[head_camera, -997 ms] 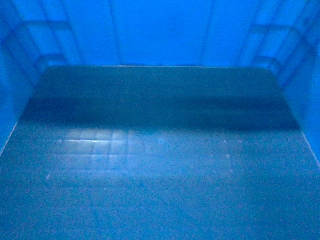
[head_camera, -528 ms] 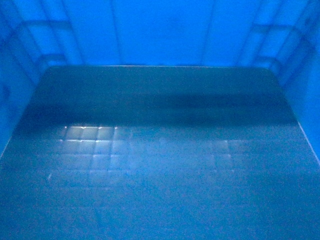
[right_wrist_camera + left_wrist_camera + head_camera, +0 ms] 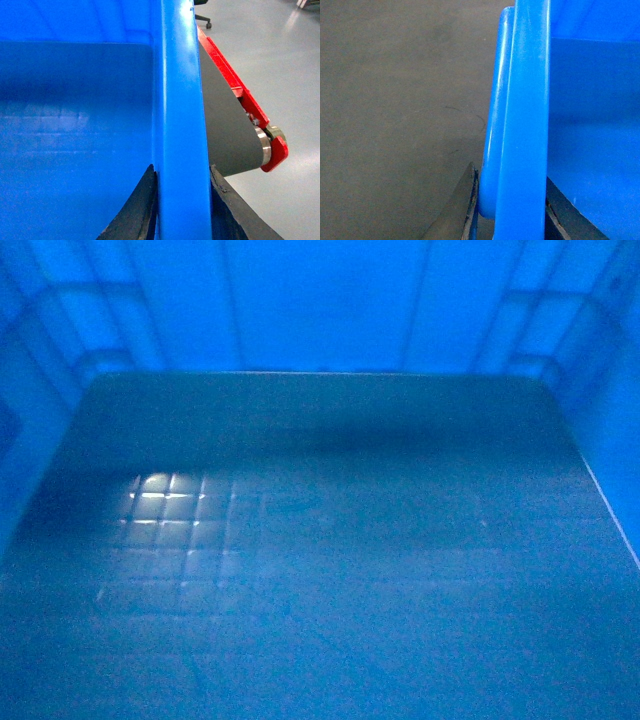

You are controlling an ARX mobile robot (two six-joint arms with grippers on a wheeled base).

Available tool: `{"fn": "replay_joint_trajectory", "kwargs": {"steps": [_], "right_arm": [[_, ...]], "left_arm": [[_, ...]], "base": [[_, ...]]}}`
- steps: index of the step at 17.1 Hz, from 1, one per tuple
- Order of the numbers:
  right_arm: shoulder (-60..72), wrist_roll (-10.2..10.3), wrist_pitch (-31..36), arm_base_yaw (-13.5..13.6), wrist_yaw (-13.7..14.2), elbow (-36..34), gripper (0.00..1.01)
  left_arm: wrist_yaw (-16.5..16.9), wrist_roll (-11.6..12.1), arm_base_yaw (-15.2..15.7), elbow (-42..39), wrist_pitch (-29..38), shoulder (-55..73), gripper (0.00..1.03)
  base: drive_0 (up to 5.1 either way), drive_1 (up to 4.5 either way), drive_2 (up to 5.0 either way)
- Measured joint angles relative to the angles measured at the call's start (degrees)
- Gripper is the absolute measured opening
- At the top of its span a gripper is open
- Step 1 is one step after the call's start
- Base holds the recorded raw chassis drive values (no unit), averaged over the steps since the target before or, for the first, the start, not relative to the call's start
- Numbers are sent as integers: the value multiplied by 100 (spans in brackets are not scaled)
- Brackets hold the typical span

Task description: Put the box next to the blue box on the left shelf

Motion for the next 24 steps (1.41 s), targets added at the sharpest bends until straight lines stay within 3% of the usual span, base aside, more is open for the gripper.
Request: {"fn": "replay_joint_trajectory", "kwargs": {"steps": [24], "right_arm": [[0, -4, 2, 0, 2, 0, 23]], "left_arm": [[0, 0, 0, 0, 0, 0, 20]], "base": [[-149, -149, -149]]}}
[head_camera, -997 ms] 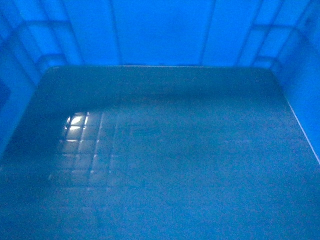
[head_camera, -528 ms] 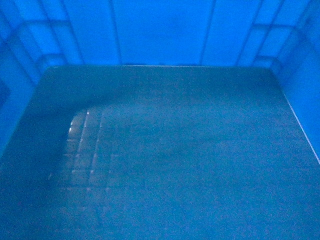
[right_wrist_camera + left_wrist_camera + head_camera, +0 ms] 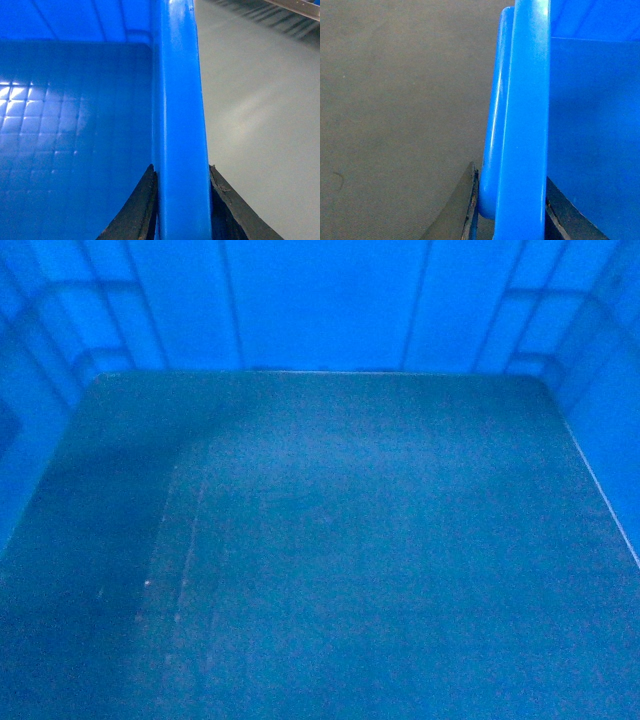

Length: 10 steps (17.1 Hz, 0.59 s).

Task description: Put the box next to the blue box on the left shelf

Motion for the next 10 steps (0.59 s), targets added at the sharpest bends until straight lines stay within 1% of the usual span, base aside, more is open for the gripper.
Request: {"fn": "replay_joint_trajectory", "kwargs": {"steps": [10], "right_arm": [[0, 0, 2, 0, 2, 0, 23]], "left_arm": [[-2, -2, 0, 0, 0, 0, 20]], "base": [[-146, -146, -146]]}}
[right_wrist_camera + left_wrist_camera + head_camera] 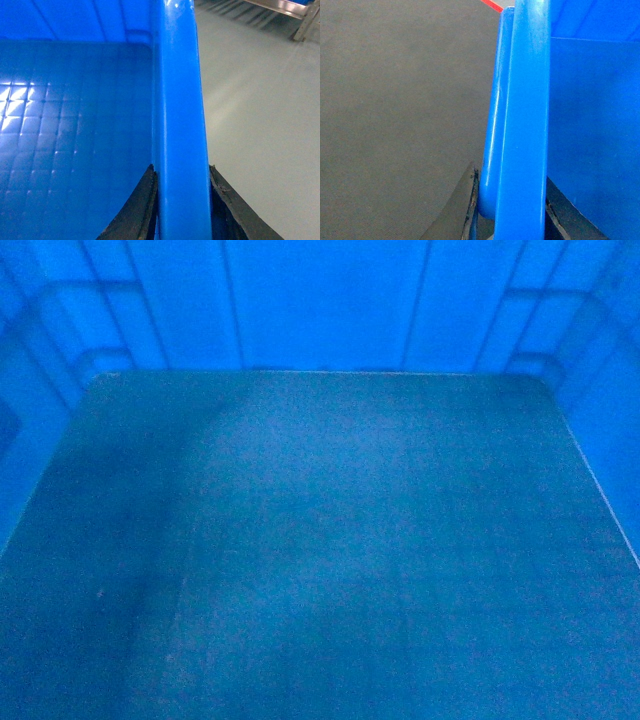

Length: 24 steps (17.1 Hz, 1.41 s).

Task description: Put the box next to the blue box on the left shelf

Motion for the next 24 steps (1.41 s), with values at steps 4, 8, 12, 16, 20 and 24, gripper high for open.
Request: {"fn": "replay_joint_trajectory", "kwargs": {"steps": [4, 8, 12, 16, 20, 24], "right_arm": [[0, 2, -2, 0, 0, 0, 23], [0, 0, 0, 0, 0, 0, 23], [0, 0, -2, 0, 0, 0, 23], [0, 0, -2, 0, 0, 0, 23], [0, 0, -2, 0, 0, 0, 23], [0, 0, -2, 0, 0, 2, 23]], "left_arm": [[0, 0, 0, 0, 0, 0, 20], [0, 0, 0, 0, 0, 0, 20], [2, -2, 0, 0, 0, 0, 20], [0, -4, 0, 0, 0, 0, 20], [0, -4, 0, 0, -2, 0, 20], [0, -7, 0, 0, 0, 0, 20]], "base": [[-147, -147, -147], [-147, -147, -147], [-145, -145, -145], [-144, -144, -144], [-147, -147, -147], [-142, -142, -142]]}}
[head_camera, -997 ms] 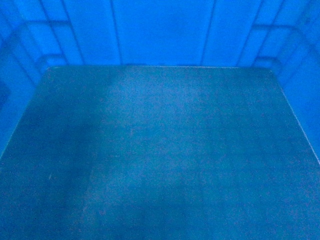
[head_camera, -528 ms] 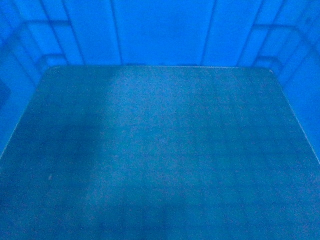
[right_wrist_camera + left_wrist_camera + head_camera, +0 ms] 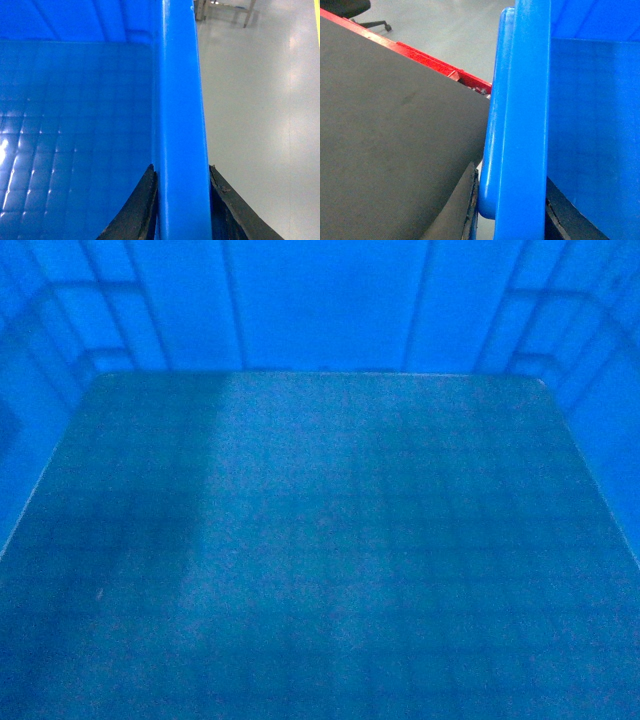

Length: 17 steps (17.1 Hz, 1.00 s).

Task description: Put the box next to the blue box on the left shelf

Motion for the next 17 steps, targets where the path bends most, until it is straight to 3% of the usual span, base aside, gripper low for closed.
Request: {"fn": "replay_joint_trajectory", "kwargs": {"steps": [17], "right_arm": [[0, 0, -2, 0, 4, -2, 23]], "left_arm": [[2, -4, 0, 0, -2, 0, 20]], "base": [[-144, -144, -144]]}}
